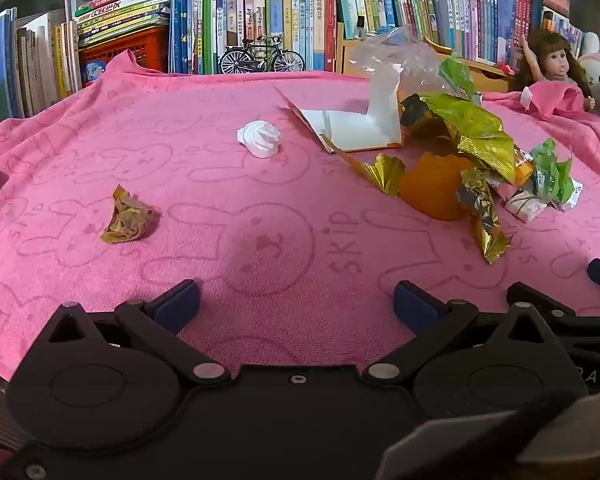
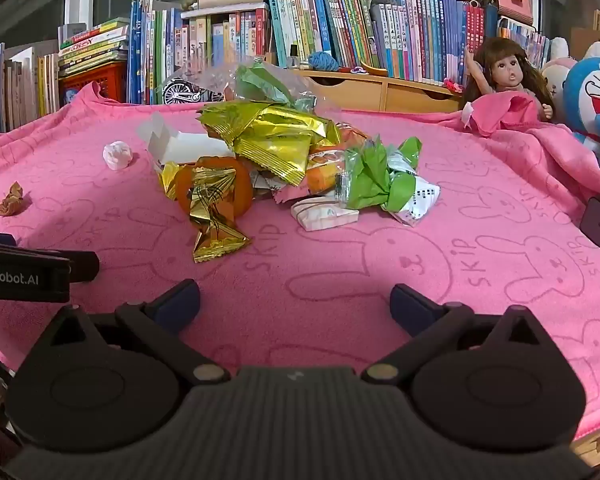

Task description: Collect trash

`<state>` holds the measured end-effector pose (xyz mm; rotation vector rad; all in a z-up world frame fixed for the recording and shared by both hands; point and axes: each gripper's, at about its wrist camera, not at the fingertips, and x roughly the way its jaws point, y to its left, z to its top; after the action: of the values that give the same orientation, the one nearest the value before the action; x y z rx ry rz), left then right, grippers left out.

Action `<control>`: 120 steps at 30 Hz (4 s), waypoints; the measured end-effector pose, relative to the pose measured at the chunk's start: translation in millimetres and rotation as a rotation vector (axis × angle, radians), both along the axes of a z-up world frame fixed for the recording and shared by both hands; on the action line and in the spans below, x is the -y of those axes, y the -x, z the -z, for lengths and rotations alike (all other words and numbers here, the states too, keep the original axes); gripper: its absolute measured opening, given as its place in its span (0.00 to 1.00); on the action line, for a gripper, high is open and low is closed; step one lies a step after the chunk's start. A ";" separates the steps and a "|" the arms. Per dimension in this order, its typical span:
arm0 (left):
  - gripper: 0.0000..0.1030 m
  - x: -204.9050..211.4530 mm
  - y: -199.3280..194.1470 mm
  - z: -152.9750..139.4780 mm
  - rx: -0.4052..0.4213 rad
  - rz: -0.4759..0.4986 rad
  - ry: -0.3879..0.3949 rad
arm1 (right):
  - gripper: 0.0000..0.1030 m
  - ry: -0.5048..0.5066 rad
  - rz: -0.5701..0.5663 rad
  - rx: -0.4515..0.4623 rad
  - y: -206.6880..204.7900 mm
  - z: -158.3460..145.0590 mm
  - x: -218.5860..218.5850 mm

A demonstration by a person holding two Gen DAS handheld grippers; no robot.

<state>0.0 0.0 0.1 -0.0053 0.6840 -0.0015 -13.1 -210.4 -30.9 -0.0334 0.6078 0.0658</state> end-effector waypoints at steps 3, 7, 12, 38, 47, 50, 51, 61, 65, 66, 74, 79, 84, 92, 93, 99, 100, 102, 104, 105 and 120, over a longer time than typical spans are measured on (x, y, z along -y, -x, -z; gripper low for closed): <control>1.00 0.0 0.1 0.1 -0.003 -0.001 0.000 | 1.00 -0.001 0.000 -0.001 -0.1 -0.2 0.1; 1.00 -0.2 0.3 0.2 -0.006 0.000 0.000 | 1.00 -0.002 0.000 -0.003 -0.4 -0.3 0.2; 1.00 -0.2 0.4 0.3 -0.010 -0.001 -0.001 | 1.00 -0.001 0.000 -0.004 -0.5 -0.3 0.1; 1.00 -0.1 -0.3 0.3 -0.018 -0.001 -0.002 | 1.00 -0.001 0.000 -0.009 -1.0 -0.3 -0.1; 1.00 -0.1 -0.4 0.4 -0.019 -0.001 -0.002 | 1.00 -0.001 0.000 -0.009 -1.0 -0.2 -0.2; 1.00 -0.1 -0.5 0.4 -0.019 -0.001 -0.002 | 1.00 -0.001 0.000 -0.010 -1.1 -0.2 -0.2; 1.00 -0.1 -0.4 0.4 -0.019 -0.001 -0.002 | 1.00 -0.001 0.000 -0.010 -1.1 -0.2 -0.2; 1.00 -0.1 -0.6 0.3 -0.020 -0.001 -0.002 | 1.00 0.000 0.000 -0.011 -0.8 -0.3 -0.3; 1.00 0.0 -0.6 0.4 -0.020 -0.001 -0.002 | 1.00 0.000 0.000 -0.011 -0.8 -0.4 -0.3; 1.00 -0.1 -0.6 0.4 -0.020 -0.001 -0.002 | 1.00 -0.001 0.000 -0.011 -0.8 -0.4 -0.3; 1.00 -0.1 -0.7 0.4 -0.021 -0.001 -0.002 | 1.00 -0.001 0.000 -0.011 -1.4 0.0 -0.4; 1.00 -0.1 -0.7 0.3 -0.021 -0.001 -0.002 | 1.00 -0.001 0.001 -0.008 -1.9 0.4 -0.7; 1.00 -0.2 -0.7 0.4 -0.020 -0.001 -0.001 | 1.00 -0.002 0.002 -0.009 -2.4 0.9 -0.8; 1.00 0.8 -1.9 6.1 -0.010 0.009 0.005 | 1.00 -0.003 -0.002 -0.009 -3.9 1.5 -0.5; 1.00 -1.1 -2.8 5.5 -0.012 0.011 0.006 | 1.00 -0.005 -0.003 -0.013 -6.0 1.6 0.2; 0.98 -17.7 3.4 -6.3 0.002 0.006 0.016 | 1.00 -0.062 -0.036 -0.001 -3.7 -9.4 10.8; 0.98 -22.2 5.7 -9.7 0.023 -0.011 0.008 | 1.00 -0.074 -0.041 0.018 -2.1 -13.0 12.2; 0.98 -31.3 9.5 -16.1 0.070 -0.039 -0.012 | 0.98 -0.082 -0.062 0.060 1.2 -20.1 12.8; 0.98 -41.8 12.5 -21.0 0.123 -0.073 -0.027 | 0.94 -0.079 -0.091 0.086 1.8 -25.8 9.7; 0.98 -47.8 11.9 -22.4 0.138 -0.097 -0.033 | 0.92 -0.076 -0.112 0.095 1.2 -27.4 5.9; 0.74 -107.3 -21.8 -0.1 0.179 -0.244 0.027 | 0.33 -0.022 -0.138 0.030 -40.6 -12.7 -36.9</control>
<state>21.8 107.4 0.3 -0.1135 0.5006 0.2205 27.5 -173.5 -18.1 -0.0549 0.5742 0.2050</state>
